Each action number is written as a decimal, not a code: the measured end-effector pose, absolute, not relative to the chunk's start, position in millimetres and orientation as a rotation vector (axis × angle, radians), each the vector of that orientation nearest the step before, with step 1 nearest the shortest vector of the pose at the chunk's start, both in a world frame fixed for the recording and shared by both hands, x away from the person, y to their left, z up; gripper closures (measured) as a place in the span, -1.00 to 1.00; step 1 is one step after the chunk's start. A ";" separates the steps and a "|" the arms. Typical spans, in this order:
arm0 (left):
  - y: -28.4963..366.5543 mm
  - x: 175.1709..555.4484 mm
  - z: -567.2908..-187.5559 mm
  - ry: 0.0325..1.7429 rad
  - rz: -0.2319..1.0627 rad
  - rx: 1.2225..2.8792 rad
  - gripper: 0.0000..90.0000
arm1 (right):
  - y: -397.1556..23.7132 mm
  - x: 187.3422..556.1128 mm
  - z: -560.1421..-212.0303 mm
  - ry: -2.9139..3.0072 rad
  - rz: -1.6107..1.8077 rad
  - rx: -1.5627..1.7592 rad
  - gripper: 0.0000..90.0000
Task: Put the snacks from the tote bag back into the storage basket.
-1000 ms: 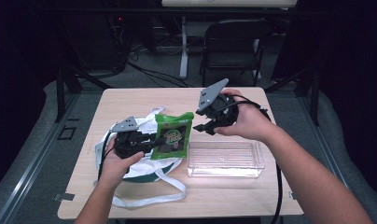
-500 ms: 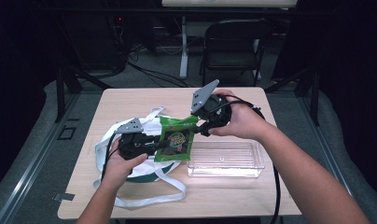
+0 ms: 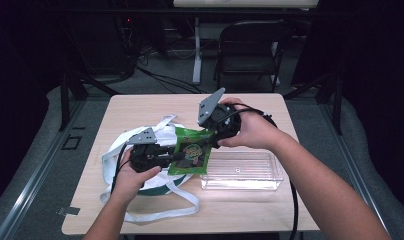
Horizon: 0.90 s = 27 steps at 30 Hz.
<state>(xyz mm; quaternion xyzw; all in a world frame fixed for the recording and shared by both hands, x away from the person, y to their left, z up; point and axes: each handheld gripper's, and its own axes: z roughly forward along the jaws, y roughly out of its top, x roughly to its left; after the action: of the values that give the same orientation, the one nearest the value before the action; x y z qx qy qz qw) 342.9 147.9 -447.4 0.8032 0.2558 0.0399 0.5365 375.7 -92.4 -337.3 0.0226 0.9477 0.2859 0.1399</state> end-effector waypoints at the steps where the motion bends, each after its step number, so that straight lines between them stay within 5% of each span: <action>1: 147.0 342.5 -447.0 0.607 0.094 1.913 0.61 | -91.4 376.2 -337.3 2.744 0.815 0.061 0.02; 27: 135.2 337.3 -447.0 0.546 0.080 1.929 0.61 | -80.2 378.9 -354.0 2.859 0.758 0.008 0.16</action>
<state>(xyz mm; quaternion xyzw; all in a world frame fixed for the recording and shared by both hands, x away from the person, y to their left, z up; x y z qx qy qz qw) 337.3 135.2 -447.0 0.8107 0.2295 0.0336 0.5375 378.9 -80.2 -354.0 0.0027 0.9625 0.2553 0.0916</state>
